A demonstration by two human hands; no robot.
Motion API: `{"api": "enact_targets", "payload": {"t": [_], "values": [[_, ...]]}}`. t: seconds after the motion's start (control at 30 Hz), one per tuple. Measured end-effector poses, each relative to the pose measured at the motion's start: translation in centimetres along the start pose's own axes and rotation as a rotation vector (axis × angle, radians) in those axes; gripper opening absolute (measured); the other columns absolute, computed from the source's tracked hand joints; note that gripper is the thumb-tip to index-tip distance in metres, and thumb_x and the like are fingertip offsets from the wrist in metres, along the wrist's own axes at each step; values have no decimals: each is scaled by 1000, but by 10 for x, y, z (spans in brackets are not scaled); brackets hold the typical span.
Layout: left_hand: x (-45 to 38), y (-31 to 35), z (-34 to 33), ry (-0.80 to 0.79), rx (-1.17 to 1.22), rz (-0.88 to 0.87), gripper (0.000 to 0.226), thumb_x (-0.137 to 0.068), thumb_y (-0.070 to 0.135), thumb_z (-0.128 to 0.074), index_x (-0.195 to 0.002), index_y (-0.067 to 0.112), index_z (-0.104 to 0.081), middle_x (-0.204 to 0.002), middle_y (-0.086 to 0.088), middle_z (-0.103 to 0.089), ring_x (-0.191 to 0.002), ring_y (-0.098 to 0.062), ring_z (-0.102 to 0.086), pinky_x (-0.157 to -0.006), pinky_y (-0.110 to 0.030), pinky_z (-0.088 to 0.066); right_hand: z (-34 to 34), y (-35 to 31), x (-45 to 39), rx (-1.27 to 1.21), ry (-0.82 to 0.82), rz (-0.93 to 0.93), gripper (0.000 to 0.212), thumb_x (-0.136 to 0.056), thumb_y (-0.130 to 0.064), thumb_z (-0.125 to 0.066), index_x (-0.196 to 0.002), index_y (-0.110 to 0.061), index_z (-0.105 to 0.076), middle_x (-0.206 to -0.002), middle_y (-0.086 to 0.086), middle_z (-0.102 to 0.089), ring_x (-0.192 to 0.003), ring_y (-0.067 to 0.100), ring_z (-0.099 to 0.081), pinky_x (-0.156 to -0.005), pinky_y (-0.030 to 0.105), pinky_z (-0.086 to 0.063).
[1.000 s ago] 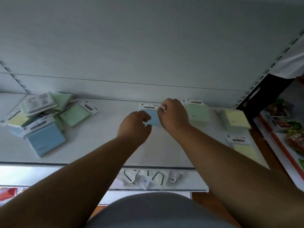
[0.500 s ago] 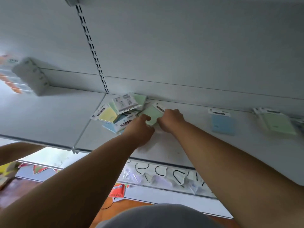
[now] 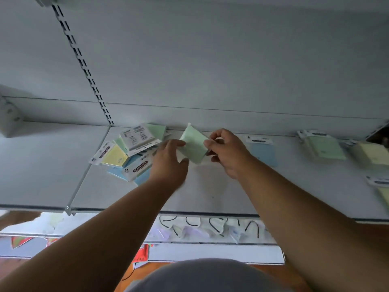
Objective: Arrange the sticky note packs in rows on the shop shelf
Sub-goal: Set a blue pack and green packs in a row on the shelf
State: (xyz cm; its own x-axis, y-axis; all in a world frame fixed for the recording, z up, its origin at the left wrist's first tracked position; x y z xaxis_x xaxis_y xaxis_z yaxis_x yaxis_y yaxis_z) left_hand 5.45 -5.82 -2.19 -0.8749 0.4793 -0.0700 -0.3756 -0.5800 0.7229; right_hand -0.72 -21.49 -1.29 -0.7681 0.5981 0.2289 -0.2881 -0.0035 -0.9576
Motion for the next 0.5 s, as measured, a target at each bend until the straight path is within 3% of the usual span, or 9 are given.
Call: {"api": "enact_targets", "payload": {"t": [0.07,0.17,0.27,0.37,0.43,0.5], "values": [[-2,20,-15,-45,167,38,26,-82,12,-67,-100,30,-60,-108,3,-67,-86,-9,-66,-73,-24,-51,35,-1,5,-119,-63,-48,17,-89,-10,-64,-83,-21,-53,-88,8,-62,-69,19,-60,-58,31,-45],[0,55,-44,-81,316,84,23,-76,12,-68,-79,33,-59,-78,6,-72,-71,-15,-70,-72,-38,-58,90,8,3,-131,90,-129,15,-88,-18,-67,-89,-21,-52,-93,9,-62,-64,21,-60,-55,31,-47],[8,101,-79,-143,388,71,23,-77,11,-68,-77,32,-60,-77,3,-72,-72,-23,-69,-71,-39,-59,143,20,5,-125,260,-235,23,-86,-32,-70,-88,-14,-54,-99,14,-63,-67,28,-66,-60,36,-55],[14,151,-122,-216,458,75,20,-79,4,-68,-81,23,-62,-82,-1,-72,-72,-23,-70,-64,-29,-57,200,27,7,-180,339,-206,18,-89,-27,-66,-81,-11,-64,-104,18,-68,-93,36,-68,-78,49,-59],[15,182,-151,-252,448,54,20,-78,5,-69,-82,23,-62,-82,0,-71,-75,-23,-71,-67,-34,-59,242,28,3,-71,385,-140,17,-87,-29,-67,-82,-12,-67,-102,15,-70,-96,34,-68,-81,52,-57],[11,208,-180,-252,302,-10,19,-79,12,-69,-88,26,-60,-83,8,-67,-78,-18,-67,-65,-30,-55,280,27,-4,126,444,-75,19,-83,-33,-69,-80,-15,-67,-94,10,-71,-89,31,-68,-79,50,-58]]}}
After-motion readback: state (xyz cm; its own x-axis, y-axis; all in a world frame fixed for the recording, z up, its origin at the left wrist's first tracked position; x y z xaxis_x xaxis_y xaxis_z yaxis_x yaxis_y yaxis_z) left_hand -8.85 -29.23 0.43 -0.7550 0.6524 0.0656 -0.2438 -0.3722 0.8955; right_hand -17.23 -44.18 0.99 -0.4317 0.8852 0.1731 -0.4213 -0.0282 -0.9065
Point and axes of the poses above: each hand's wrist, its own x-axis away from the middle knuckle, its own z-axis out of the back of the hand, y = z × x, the point moved 1 cm from there along -x, towards the middle knuckle
